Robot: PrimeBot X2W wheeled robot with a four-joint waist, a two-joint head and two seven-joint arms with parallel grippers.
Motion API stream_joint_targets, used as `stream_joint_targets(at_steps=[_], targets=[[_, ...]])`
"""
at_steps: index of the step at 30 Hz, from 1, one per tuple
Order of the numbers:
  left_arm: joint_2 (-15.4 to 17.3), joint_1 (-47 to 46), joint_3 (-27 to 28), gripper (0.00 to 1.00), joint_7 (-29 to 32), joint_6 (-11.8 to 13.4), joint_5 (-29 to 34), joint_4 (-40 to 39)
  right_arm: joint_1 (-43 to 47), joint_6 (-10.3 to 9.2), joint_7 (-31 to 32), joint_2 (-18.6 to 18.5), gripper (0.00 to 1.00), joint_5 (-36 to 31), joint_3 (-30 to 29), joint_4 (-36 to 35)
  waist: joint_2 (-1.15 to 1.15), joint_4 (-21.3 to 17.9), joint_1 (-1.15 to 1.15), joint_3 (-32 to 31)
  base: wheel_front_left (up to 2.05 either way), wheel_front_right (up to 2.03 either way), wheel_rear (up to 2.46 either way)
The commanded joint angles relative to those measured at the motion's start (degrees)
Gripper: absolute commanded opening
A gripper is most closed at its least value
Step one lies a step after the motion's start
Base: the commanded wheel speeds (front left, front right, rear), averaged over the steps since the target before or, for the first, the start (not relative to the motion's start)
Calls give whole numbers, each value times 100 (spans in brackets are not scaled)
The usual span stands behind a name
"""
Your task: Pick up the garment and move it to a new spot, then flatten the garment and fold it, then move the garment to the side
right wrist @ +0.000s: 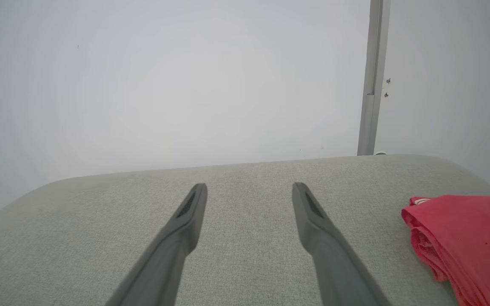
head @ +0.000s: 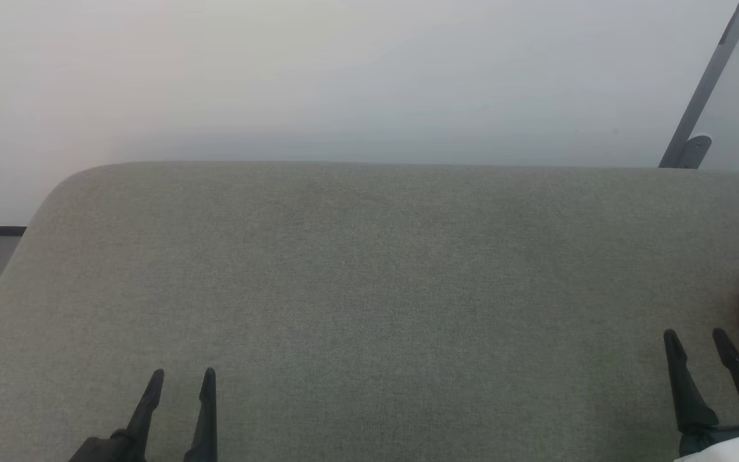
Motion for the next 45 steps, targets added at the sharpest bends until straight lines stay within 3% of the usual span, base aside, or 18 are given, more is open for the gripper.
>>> stream_joint_targets(at_steps=[1, 17, 18, 22, 45], targets=[[-16, -31, -4, 100, -27, -11, -54, -3, -19, -9, -13, 13, 100, 7, -10, -18, 0, 0, 0, 1, 0, 0, 0], [-42, -20, 51, 100, -27, -11, -177, 4, -58, -9, -13, 42, 100, 23, 96, -35, 0, -1, 0, -34, 0, 0, 0], [-51, 2, 28, 0, 2, 0, -158, 34, -4, 1, 2, 49, 0, 19, 78, 0, 0, -1, 0, -34, 0, 0, 0], [-114, 28, 13, 0, 26, 0, -205, 248, 98, 1, 19, 190, 0, 37, 118, 199, 0, -2, 0, -34, 0, 0, 0], [-90, -459, 52, 0, 592, -3, -2466, 457, -325, 0, 601, 557, 0, 1814, -72, 393, 0, -70, 0, 20, 0, 0, 0]])
